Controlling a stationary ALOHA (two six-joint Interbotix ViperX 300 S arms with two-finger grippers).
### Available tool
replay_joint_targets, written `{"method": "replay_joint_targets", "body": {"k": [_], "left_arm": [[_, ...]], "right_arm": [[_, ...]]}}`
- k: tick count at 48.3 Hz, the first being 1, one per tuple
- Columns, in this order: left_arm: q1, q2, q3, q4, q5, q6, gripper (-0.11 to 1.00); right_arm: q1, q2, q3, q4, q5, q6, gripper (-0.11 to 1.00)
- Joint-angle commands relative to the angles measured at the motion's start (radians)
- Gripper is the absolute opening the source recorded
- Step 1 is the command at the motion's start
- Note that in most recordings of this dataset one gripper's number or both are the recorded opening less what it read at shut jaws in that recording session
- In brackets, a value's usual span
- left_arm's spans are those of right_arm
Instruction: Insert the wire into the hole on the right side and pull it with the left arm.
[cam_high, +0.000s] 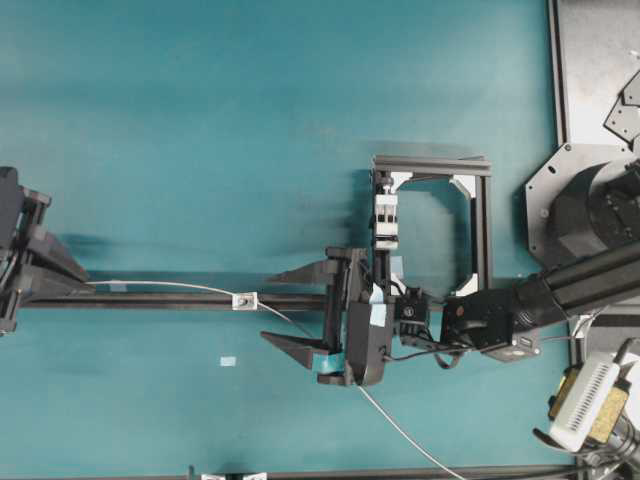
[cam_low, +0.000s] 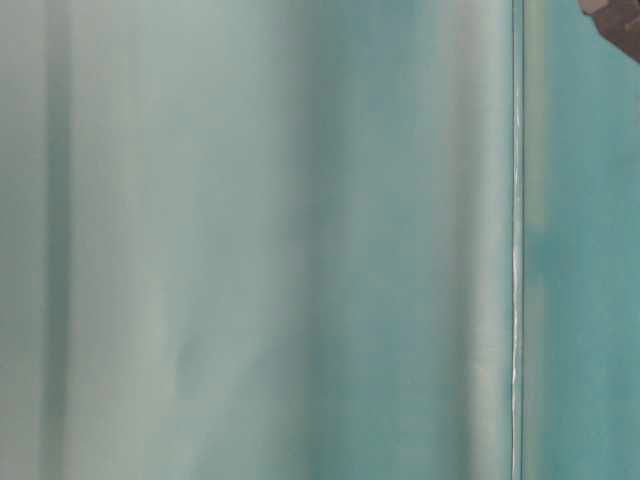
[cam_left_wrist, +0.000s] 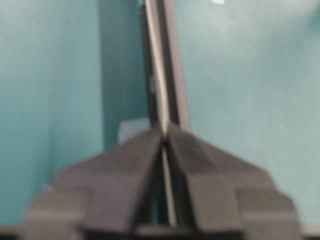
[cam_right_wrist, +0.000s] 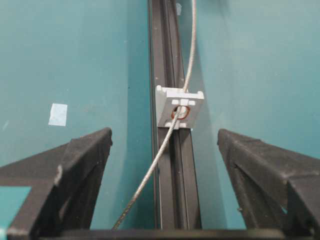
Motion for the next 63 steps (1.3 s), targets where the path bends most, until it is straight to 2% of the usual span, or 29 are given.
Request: {"method": "replay_joint_targets", "body": {"k": [1,7,10,17,19,30,42,63], "left_arm": [[0.002,-0.026,-0.017,0.003,-0.003,0.003,-0.02],[0.002,-0.032,-0.015,0.003,0.002,0.012,0.18],[0.002,-0.031,-0.014,0.003,0.002,0.012,0.33],[0.002,-0.029,-0.011,0.003,0.002,0.014,0.78],[0.003,-0.029,-0.011,0.005,0.002,0.014,0.84],[0.028,-0.032,-0.009,0.005,0.002,0.017,0.84],[0.075,-0.034,-0.015,0.003,0.003,0.095,0.84],[0.16,-0.095,-0.005,0.005,0.003,0.164,0.84]], "right_arm": [[0.002,-0.034,-0.012,-0.003,-0.006,0.002,0.92],[0.002,-0.032,-0.012,-0.003,-0.006,0.002,0.92],[0.0,-0.034,-0.012,-0.003,-0.006,0.002,0.92],[0.002,-0.034,-0.012,-0.003,-0.006,0.002,0.92],[0.002,-0.034,-0.012,-0.003,-0.008,0.002,0.92],[-0.003,-0.038,-0.005,-0.003,-0.009,0.0,0.92],[-0.015,-0.092,0.034,-0.003,-0.009,-0.002,0.92],[-0.074,-0.167,0.097,-0.003,-0.011,-0.015,0.92]]}}
